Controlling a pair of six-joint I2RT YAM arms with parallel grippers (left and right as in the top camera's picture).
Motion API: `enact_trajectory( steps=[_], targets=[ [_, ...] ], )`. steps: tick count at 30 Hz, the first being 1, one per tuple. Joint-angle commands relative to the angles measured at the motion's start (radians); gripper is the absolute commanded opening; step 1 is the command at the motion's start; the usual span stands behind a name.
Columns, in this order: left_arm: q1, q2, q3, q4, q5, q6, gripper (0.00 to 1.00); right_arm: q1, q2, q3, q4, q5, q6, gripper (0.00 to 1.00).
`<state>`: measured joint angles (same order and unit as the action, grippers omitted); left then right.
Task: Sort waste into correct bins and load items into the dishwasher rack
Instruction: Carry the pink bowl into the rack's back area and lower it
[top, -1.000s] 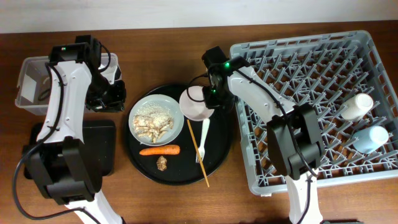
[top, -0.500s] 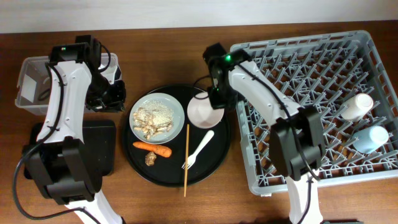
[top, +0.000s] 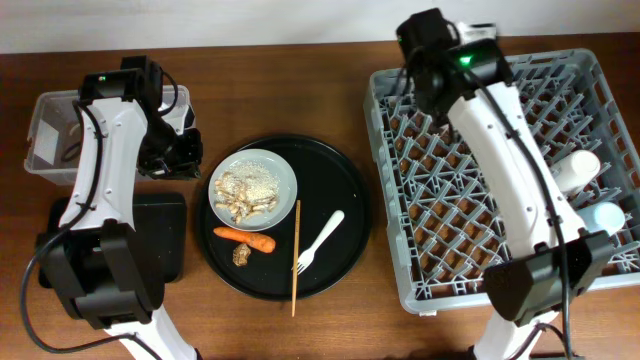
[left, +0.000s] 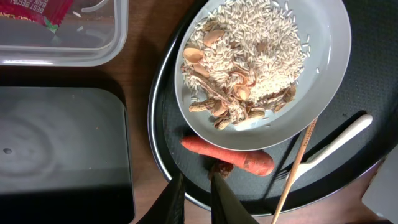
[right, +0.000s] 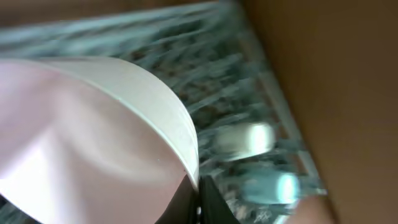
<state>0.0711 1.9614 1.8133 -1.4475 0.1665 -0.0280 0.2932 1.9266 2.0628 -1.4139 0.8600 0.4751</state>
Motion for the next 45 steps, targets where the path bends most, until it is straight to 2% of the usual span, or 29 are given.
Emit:
enact_trajectory(
  steps=[1, 9, 20, 30, 39, 45],
  targets=[
    [-0.003, -0.012, 0.013, 0.003, -0.007, -0.013, 0.15, -0.041, 0.03, -0.04, 0.013, 0.342, 0.163, 0.04],
    [-0.003, -0.012, 0.013, 0.003, -0.006, -0.013, 0.15, -0.118, 0.189, -0.07, 0.079, 0.371, 0.162, 0.04],
    [-0.003, -0.012, 0.013, 0.004, -0.007, -0.013, 0.15, -0.043, 0.308, -0.085, 0.087, 0.183, 0.163, 0.04],
    [-0.003, -0.012, 0.013, 0.006, -0.007, -0.013, 0.15, 0.021, 0.307, -0.118, 0.067, 0.17, 0.173, 0.04],
    [-0.003, -0.012, 0.013, 0.007, -0.007, -0.013, 0.15, -0.05, 0.288, -0.117, 0.003, 0.414, 0.174, 0.04],
    [-0.003, -0.012, 0.013, 0.007, -0.006, -0.013, 0.15, -0.066, 0.288, -0.117, 0.015, 0.439, 0.193, 0.04]
  ],
)
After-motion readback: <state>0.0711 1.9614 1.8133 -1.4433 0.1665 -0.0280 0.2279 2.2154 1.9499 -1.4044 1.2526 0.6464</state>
